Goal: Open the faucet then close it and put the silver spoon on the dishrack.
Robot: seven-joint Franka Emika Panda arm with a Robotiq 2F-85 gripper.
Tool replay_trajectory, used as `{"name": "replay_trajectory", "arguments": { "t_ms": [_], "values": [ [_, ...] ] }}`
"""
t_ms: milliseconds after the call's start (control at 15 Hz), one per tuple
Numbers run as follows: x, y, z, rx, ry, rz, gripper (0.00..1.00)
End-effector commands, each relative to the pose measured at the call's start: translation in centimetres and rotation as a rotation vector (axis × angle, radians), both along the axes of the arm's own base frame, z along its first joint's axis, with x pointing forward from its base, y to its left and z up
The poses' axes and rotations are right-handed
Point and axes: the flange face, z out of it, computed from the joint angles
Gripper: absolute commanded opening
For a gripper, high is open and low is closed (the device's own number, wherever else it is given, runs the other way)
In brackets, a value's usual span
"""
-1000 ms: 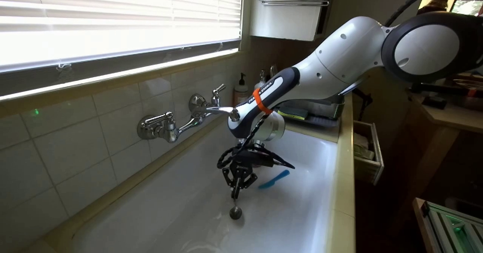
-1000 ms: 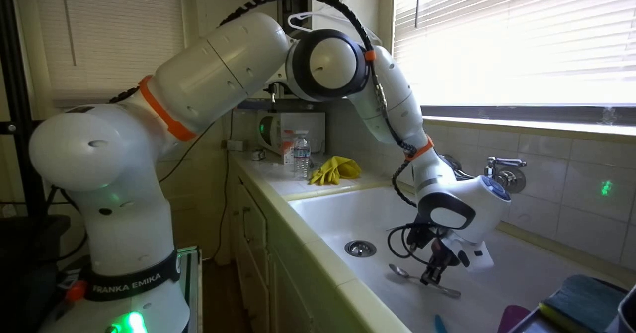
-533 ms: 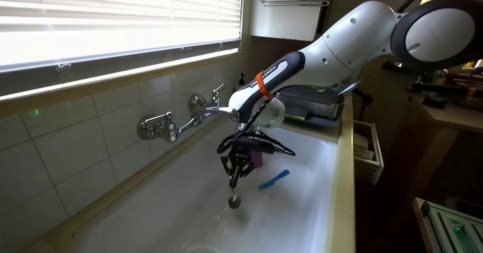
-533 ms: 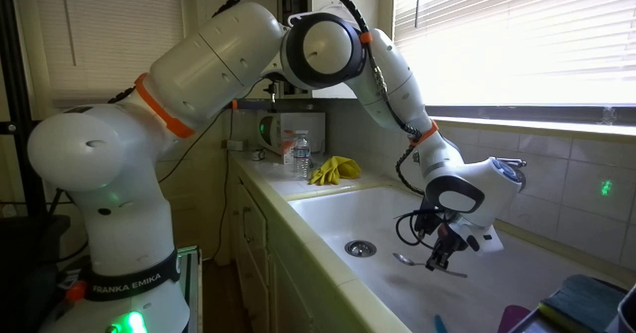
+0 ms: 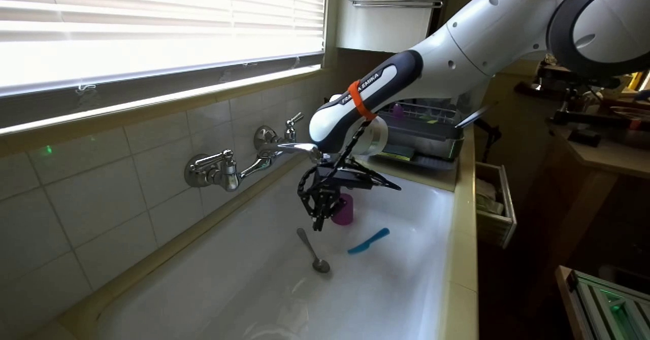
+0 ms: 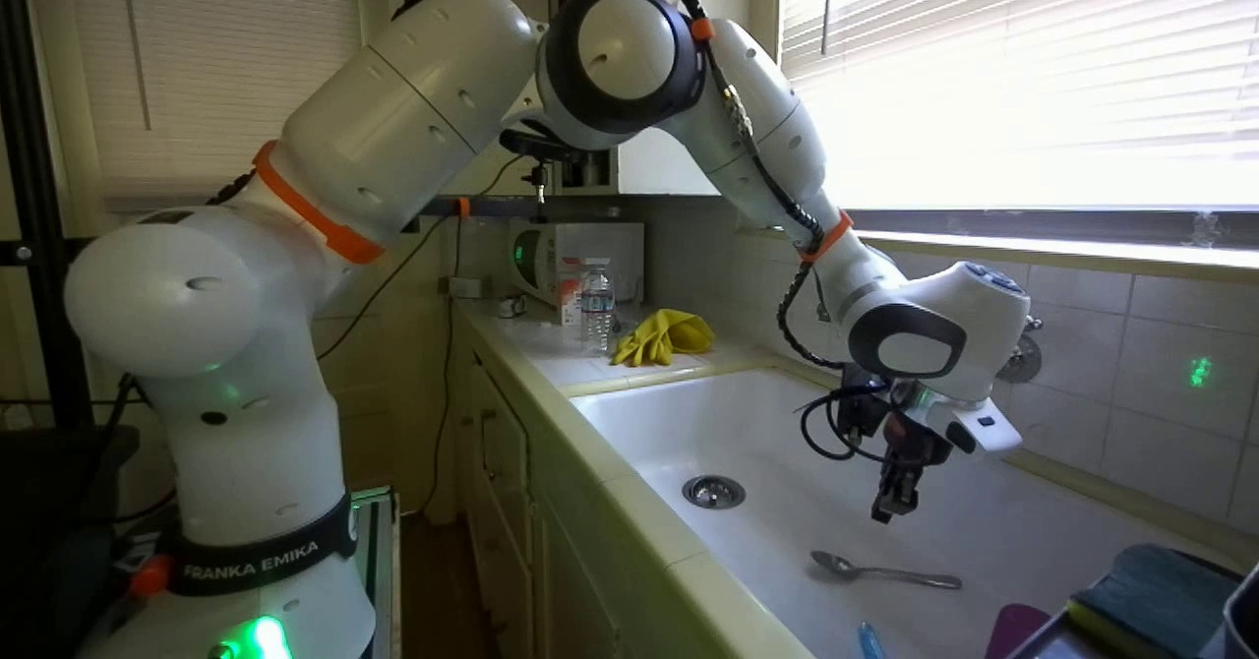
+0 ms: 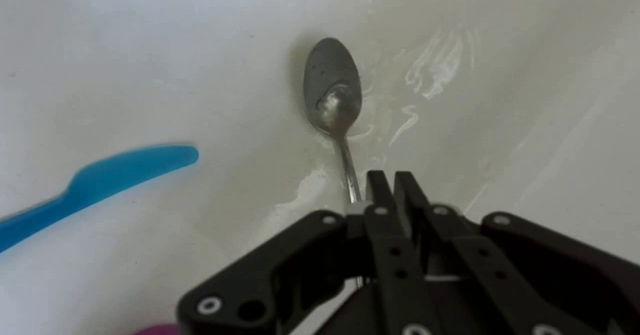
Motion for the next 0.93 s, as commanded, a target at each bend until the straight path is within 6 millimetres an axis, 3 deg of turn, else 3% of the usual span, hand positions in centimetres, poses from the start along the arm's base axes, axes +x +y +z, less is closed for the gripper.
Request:
{"name": "replay_trajectory", "arguments": {
  "t_ms": [0,67,133,267,333,867],
  "values": [
    [-0.8,0.6,0.6,-0.067,0.013,0.012,0.03],
    [-0.7,0.7,0.6,-0.067,0.019,0.020,0.06],
    [-0.5,0.7,0.1,-0.067,0.017,0.028,0.34],
    [-0.4,0.4,-0.8,-0.066,0.019,0.050,0.32],
    [-0.4,0.3,-1.2,-0.061,0.021,0.049,0.38],
    [0.3,-0.1,-4.9,-0.047,0.022,0.121,0.98]
  ]
}}
